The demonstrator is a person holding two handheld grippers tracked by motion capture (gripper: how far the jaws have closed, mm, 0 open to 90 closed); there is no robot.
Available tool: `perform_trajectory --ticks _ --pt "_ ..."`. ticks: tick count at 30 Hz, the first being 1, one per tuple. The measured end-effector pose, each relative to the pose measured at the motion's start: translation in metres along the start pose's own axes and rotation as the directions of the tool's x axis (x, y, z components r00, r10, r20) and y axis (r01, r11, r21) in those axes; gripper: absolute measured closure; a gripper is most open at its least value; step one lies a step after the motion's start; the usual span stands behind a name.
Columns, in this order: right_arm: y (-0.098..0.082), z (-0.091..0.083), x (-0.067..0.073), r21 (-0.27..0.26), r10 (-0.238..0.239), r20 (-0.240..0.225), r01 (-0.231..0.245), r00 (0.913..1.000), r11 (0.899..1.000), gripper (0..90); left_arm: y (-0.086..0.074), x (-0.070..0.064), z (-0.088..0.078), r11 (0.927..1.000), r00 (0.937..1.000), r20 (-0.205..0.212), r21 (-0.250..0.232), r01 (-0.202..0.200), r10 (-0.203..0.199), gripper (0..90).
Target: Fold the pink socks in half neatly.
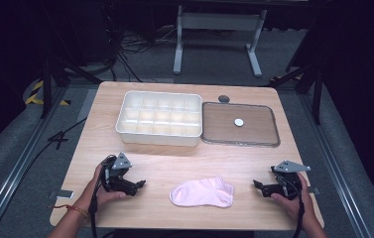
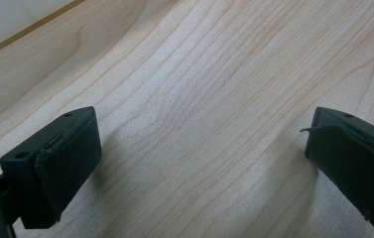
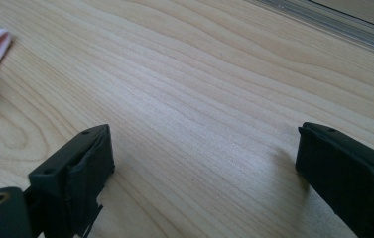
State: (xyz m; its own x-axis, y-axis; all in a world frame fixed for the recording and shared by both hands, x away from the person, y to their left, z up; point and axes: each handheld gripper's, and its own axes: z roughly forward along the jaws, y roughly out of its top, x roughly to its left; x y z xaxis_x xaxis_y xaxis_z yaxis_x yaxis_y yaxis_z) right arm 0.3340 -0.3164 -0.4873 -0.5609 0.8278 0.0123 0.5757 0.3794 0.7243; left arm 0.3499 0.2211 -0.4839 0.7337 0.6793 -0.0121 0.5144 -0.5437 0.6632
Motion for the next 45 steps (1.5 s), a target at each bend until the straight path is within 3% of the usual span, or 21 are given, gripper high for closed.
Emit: perform_trajectory --ticks 21,24,26,28,30,35,45 --pt "0.0 0.0 0.0 0.001 0.001 0.001 -0.001 1.0 1.0 8.4 -0.002 0.0 -0.002 1.0 0.9999 0.008 0.003 -0.009 0.009 1.5" --pt "0.0 -0.001 -0.002 0.005 -0.016 -0.007 0.017 0.9998 1.0 9.9 -0.002 0.0 -0.003 0.9999 0.9999 0.012 0.005 -0.012 0.012 1.5" --pt "-0.001 -0.003 -0.004 -0.009 -0.005 -0.011 0.005 0.9999 1.0 18.6 -0.002 0.001 -0.003 0.9998 0.9998 0.01 0.006 -0.017 0.017 1.5" --pt "0.0 -0.006 -0.006 -0.028 0.016 -0.054 -0.018 0.9984 0.999 16.6 -0.002 0.0 -0.003 0.9999 0.9999 0.011 0.005 -0.013 0.013 1.5" --pt "0.003 -0.011 -0.004 -0.047 -0.007 -0.049 0.005 0.9988 0.999 23.5 -0.002 0.0 -0.003 0.9999 0.9999 0.011 0.005 -0.013 0.013 1.5" --pt "0.018 -0.018 0.01 -0.075 -0.085 -0.05 0.081 0.9951 0.994 30.6 -0.002 0.0 -0.003 0.9999 0.9999 0.011 0.005 -0.013 0.012 1.5" --pt "0.046 -0.017 0.046 -0.12 -0.206 -0.127 0.191 0.9704 0.974 41.9 -0.002 0.0 -0.003 0.9999 0.9999 0.012 0.005 -0.012 0.012 1.5"
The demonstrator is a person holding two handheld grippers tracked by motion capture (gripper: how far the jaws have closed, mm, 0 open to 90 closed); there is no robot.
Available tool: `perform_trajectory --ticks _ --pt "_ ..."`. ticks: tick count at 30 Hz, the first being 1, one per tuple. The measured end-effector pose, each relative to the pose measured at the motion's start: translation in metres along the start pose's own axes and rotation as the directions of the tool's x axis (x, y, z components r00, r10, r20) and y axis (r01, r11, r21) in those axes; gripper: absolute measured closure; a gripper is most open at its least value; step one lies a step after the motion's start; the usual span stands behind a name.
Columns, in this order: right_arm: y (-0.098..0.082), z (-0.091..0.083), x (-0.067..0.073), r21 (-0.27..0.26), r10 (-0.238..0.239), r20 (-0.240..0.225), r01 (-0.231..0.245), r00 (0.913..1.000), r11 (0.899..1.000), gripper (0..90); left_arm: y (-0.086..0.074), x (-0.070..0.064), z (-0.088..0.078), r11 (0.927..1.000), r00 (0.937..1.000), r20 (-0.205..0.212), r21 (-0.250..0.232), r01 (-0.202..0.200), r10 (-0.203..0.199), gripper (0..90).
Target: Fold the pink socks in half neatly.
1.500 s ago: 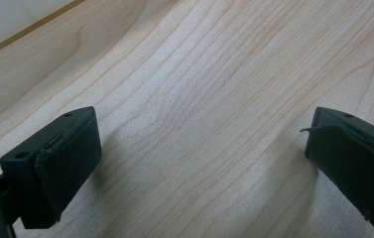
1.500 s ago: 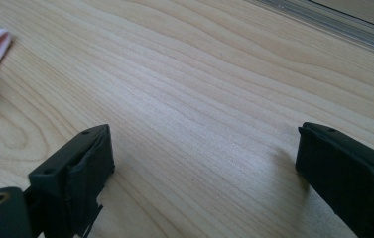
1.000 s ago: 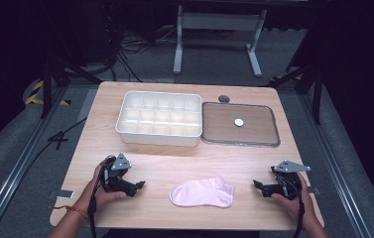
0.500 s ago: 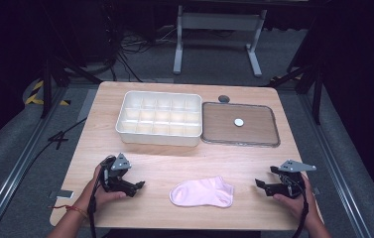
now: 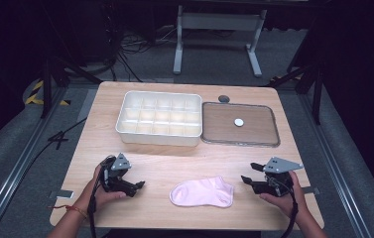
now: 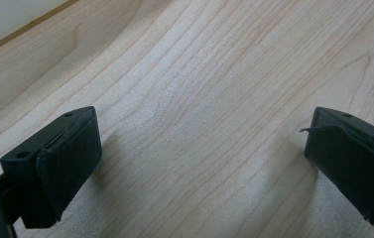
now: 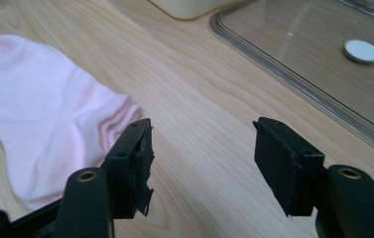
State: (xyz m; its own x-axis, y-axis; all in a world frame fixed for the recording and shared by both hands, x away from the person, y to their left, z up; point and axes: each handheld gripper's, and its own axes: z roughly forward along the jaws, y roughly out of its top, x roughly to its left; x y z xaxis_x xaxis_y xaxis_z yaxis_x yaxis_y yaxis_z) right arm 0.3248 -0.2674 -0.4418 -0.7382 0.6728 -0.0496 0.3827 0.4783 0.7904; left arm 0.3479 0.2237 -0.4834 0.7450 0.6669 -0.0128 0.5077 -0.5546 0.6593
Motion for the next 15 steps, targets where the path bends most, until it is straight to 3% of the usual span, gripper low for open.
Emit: perform_trajectory --ticks 15 --pt "0.033 0.036 0.038 0.002 -0.088 -0.115 0.089 0.9895 0.996 49.9 0.0 0.0 0.0 1.0 1.0 0.0 0.0 -0.001 0.001 1.5"
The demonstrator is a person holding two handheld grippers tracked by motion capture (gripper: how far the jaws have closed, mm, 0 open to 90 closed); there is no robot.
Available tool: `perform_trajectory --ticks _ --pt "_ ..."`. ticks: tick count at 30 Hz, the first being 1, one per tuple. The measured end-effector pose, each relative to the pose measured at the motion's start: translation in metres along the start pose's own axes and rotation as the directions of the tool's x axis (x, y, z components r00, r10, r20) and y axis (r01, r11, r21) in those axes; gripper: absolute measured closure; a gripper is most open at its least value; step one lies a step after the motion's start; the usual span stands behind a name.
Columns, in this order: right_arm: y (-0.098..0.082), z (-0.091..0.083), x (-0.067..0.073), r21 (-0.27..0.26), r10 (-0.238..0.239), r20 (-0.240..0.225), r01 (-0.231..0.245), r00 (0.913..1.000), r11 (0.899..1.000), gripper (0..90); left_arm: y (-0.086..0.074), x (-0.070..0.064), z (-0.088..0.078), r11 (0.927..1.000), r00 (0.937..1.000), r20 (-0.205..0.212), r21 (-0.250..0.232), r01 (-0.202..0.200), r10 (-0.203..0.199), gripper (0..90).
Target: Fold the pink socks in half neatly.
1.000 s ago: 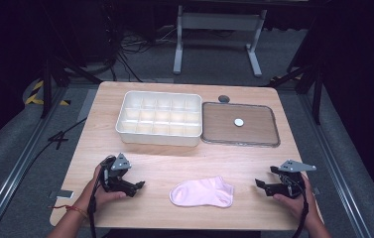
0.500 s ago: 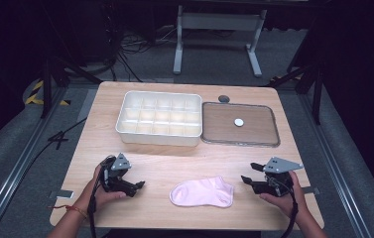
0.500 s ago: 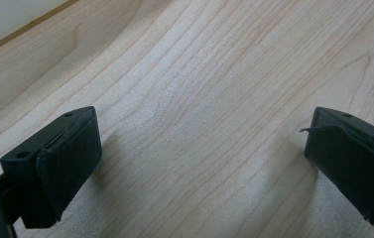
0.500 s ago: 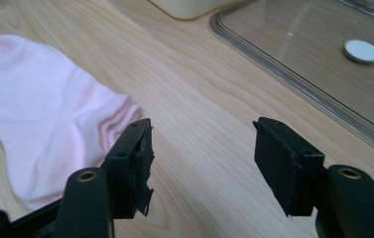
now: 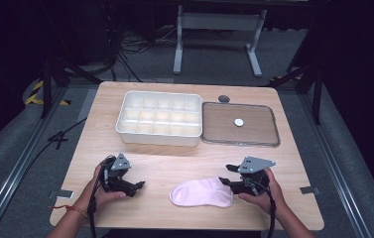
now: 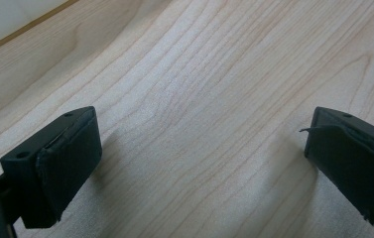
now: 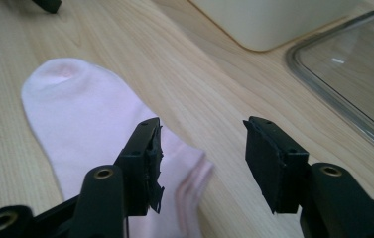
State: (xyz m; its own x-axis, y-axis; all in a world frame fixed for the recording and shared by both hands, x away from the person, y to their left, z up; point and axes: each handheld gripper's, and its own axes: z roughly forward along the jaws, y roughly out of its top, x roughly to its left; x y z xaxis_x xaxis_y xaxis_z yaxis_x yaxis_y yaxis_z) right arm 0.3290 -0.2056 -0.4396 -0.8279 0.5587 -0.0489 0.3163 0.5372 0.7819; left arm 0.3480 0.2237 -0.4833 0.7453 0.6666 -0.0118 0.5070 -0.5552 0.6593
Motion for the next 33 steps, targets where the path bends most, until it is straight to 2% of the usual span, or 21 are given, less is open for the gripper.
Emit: perform_trajectory --ticks 2,5,9,17,21,25,31,33 --pt "0.005 0.008 0.009 0.019 -0.034 -0.03 0.035 0.999 0.999 54.2 0.0 0.0 0.0 1.0 1.0 0.0 0.0 0.001 -0.001 1.5" --pt "0.007 0.019 0.021 0.007 -0.055 -0.069 0.056 0.9961 0.998 62.2 0.0 0.0 0.0 1.0 1.0 -0.004 -0.004 0.0 0.0 1.5" --pt "0.007 0.03 0.033 0.027 -0.092 -0.109 0.095 0.9898 0.995 64.9 0.0 -0.001 0.0 1.0 1.0 -0.005 -0.002 0.0 0.0 1.5" --pt "0.005 0.039 0.04 0.036 -0.094 -0.156 0.101 0.9833 0.994 71.6 -0.001 -0.001 0.0 0.9999 1.0 -0.002 -0.009 0.006 -0.006 1.7" --pt "0.005 0.042 0.044 0.036 -0.101 -0.175 0.109 0.9793 0.993 78.5 -0.001 -0.002 -0.001 0.9999 1.0 0.004 -0.013 -0.001 0.002 3.1" --pt "0.003 0.047 0.046 0.05 -0.102 -0.192 0.114 0.976 0.992 81.3 -0.002 -0.002 -0.003 0.9996 0.9997 0.008 -0.016 -0.025 0.025 8.4" --pt "0.002 0.054 0.048 0.064 -0.108 -0.192 0.122 0.9754 0.99 82.2 0.0 -0.007 -0.004 0.9998 0.9998 0.018 -0.015 -0.012 0.012 16.1" --pt "0.002 0.055 0.049 0.066 -0.108 -0.193 0.123 0.9752 0.99 82.3 0.002 -0.01 -0.004 0.9998 0.9991 0.043 -0.022 -0.003 0.004 19.8"
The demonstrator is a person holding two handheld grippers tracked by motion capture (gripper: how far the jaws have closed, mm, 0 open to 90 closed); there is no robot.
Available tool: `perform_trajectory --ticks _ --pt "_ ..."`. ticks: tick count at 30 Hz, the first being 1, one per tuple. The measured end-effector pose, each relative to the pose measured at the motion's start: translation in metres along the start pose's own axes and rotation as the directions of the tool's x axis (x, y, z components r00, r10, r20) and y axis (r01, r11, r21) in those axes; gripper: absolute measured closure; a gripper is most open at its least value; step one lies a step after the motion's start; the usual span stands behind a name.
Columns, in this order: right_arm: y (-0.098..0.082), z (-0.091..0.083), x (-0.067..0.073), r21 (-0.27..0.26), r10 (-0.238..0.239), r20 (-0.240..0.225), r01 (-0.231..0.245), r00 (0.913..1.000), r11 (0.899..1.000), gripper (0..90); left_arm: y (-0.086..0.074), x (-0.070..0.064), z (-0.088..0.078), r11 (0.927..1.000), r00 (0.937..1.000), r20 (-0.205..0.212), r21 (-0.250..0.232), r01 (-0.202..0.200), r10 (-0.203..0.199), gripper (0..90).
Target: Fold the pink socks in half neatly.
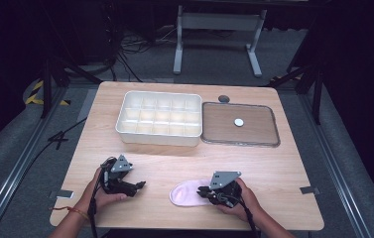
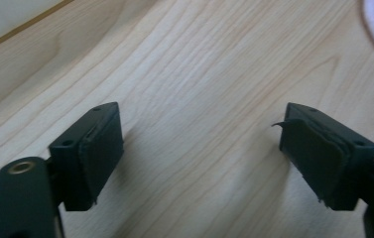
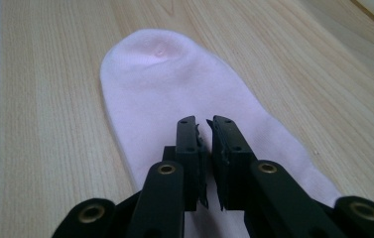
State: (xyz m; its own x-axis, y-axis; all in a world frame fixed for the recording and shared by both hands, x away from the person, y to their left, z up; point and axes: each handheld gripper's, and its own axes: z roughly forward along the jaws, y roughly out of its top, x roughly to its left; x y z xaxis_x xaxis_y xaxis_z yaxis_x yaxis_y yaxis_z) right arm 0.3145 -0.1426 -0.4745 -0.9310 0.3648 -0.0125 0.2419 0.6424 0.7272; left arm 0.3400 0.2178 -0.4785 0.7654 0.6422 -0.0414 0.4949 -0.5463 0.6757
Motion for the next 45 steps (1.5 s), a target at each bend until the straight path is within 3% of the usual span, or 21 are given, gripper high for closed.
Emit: perform_trajectory --ticks 2,6,8,10,12,13,17,18,21,26,28,31,34,36,45 --pt "0.0 0.001 0.0 -0.004 0.005 -0.008 -0.005 1.0 1.0 83.1 0.004 -0.004 0.001 1.0 0.9983 0.058 -0.006 0.008 -0.007 25.2" --pt "-0.001 0.002 0.002 -0.011 0.017 -0.002 -0.017 0.9999 1.0 84.0 0.013 -0.017 0.006 0.9996 0.9933 0.115 -0.027 0.005 -0.002 29.2" --pt "0.0 0.004 0.005 -0.011 0.005 0.013 -0.005 0.9999 1.0 84.4 0.02 -0.026 0.01 0.9993 0.9891 0.147 -0.036 -0.008 0.013 30.1" --pt "0.001 0.006 0.007 -0.021 0.009 0.026 -0.009 0.9996 1.0 84.9 0.031 -0.04 0.016 0.9988 0.9801 0.197 -0.046 -0.012 0.021 31.7" --pt "0.001 0.006 0.008 -0.02 0.004 0.034 -0.003 0.9994 1.0 85.2 0.037 -0.047 0.021 0.9986 0.98 0.194 -0.04 -0.035 0.042 33.2" --pt "0.001 0.006 0.009 -0.021 0.002 0.038 -0.001 0.9993 1.0 85.2 0.04 -0.051 0.025 0.9987 0.9761 0.215 -0.046 -0.021 0.03 33.2" --pt "0.001 0.007 0.01 -0.024 0.002 0.042 -0.001 0.9991 1.0 85.3 0.046 -0.056 0.034 0.9992 0.9769 0.211 -0.028 -0.029 0.034 35.0" --pt "0.001 0.007 0.01 -0.025 0.001 0.044 0.0 0.999 1.0 85.2 0.049 -0.061 0.04 0.9991 0.9738 0.224 -0.018 -0.039 0.042 35.1" --pt "0.001 0.007 0.011 -0.023 -0.006 0.053 0.007 0.9986 1.0 85.5 0.052 -0.069 0.048 0.9979 0.9757 0.209 -0.004 -0.065 0.065 35.5" --pt "0.001 0.007 0.012 -0.024 -0.008 0.055 0.01 0.9985 1.0 85.6 0.055 -0.075 0.052 0.9955 0.9794 0.178 -0.005 -0.095 0.094 35.4" --pt "0.001 0.007 0.012 -0.024 -0.01 0.056 0.011 0.9984 1.0 85.8 0.056 -0.078 0.052 0.9917 0.9794 0.158 0.006 -0.129 0.126 35.5" --pt "0.002 0.008 0.013 -0.026 -0.008 0.058 0.01 0.9983 1.0 86.1 0.055 -0.079 0.051 0.9909 0.9789 0.156 0.005 -0.134 0.132 36.9" --pt "0.002 0.009 0.014 -0.024 -0.014 0.065 0.016 0.9978 1.0 86.7 0.054 -0.077 0.05 0.9901 0.9761 0.167 -0.001 -0.141 0.139 43.6" --pt "0.003 0.009 0.014 -0.025 -0.015 0.067 0.017 0.9977 1.0 87.1 0.054 -0.075 0.048 0.9905 0.9721 0.192 -0.001 -0.138 0.135 54.7" --pt "0.006 0.014 0.013 -0.03 -0.004 0.069 0.006 0.9976 1.0 87.8 0.052 -0.067 0.048 0.9965 0.9623 0.26 -0.001 -0.084 0.081 80.0"
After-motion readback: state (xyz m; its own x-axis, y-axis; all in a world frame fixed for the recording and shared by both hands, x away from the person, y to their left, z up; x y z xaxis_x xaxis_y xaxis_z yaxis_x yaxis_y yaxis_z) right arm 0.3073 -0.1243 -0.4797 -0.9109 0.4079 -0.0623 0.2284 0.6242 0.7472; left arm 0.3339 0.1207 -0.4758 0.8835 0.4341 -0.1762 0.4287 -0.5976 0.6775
